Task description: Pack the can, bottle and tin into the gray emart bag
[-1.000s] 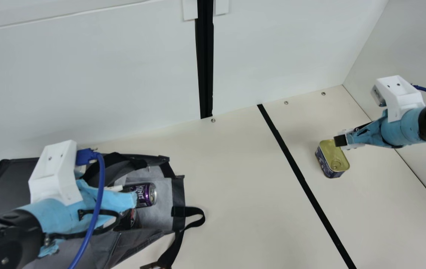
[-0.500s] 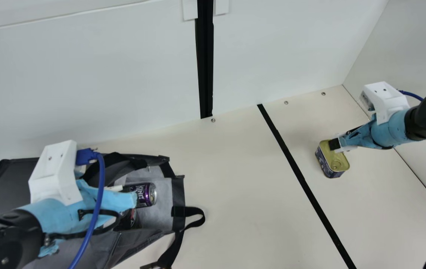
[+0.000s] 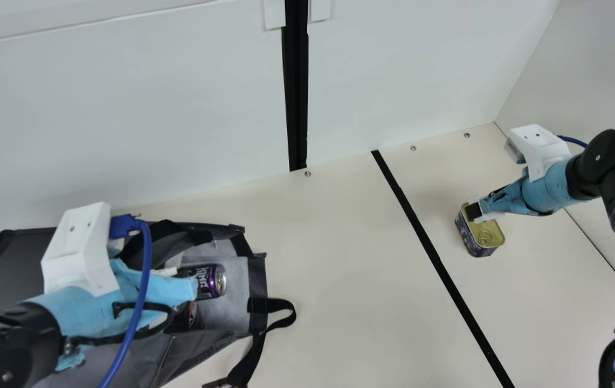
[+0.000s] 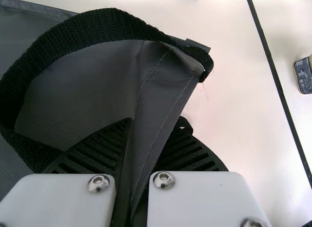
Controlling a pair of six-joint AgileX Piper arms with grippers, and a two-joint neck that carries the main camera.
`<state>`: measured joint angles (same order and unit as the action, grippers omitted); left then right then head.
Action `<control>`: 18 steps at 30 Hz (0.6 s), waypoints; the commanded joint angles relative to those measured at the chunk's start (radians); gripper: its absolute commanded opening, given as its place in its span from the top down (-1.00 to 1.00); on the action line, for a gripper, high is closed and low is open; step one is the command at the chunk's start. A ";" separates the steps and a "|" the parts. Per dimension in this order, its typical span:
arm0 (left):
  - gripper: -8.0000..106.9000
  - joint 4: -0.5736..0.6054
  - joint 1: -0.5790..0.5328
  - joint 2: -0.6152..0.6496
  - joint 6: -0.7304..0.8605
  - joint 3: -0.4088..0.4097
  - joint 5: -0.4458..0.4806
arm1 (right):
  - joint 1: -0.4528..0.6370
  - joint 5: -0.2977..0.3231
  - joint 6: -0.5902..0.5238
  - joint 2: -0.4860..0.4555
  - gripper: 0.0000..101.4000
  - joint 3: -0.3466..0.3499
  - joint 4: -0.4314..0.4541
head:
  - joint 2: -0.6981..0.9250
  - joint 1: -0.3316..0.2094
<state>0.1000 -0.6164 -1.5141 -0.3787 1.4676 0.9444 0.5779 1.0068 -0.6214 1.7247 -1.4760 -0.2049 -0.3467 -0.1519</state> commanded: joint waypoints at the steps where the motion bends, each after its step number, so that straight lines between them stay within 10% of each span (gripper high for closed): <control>1: 0.68 0.000 0.000 0.000 0.000 0.000 0.000 | -0.001 0.000 -0.004 0.010 -0.79 -0.002 0.000 | -0.002 -0.023; 18: 0.68 0.000 0.000 0.000 0.000 0.000 0.000 | -0.004 -0.024 -0.023 0.110 -0.79 -0.017 0.013 | -0.002 -0.023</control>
<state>0.1000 -0.6164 -1.5141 -0.3787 1.4676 0.9444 0.5744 0.9807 -0.6435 1.8290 -1.4912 -0.1926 -0.3482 -0.1519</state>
